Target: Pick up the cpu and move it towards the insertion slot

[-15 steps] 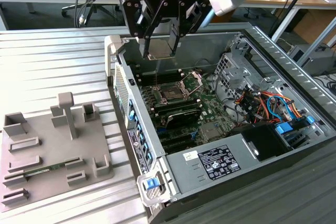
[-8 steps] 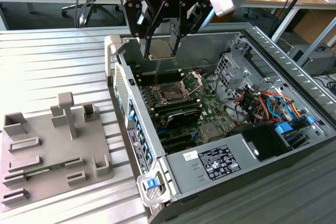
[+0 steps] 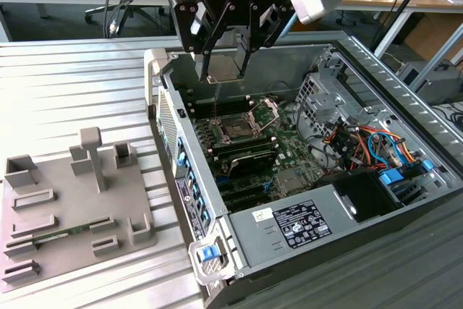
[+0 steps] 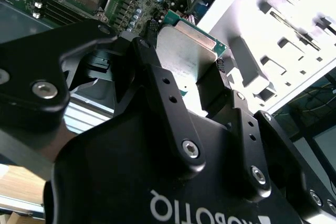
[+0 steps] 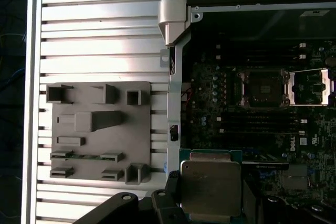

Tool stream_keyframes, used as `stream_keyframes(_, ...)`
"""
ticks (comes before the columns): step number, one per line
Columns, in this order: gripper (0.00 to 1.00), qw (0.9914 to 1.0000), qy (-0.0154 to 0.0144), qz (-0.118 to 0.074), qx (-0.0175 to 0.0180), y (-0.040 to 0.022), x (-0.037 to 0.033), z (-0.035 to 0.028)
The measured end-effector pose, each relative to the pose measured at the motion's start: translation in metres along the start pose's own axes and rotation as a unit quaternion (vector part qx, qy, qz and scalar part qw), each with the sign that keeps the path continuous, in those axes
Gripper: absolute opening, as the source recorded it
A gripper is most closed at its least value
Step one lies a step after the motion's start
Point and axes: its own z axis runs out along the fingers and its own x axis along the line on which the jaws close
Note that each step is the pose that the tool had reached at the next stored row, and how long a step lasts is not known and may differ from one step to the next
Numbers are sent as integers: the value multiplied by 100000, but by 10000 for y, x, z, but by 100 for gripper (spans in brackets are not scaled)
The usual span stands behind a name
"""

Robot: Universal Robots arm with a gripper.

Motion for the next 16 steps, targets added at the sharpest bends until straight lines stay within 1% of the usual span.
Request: stream_keyframes(16, 55, 100000, 0, -1, 12, -1, -45, 19)
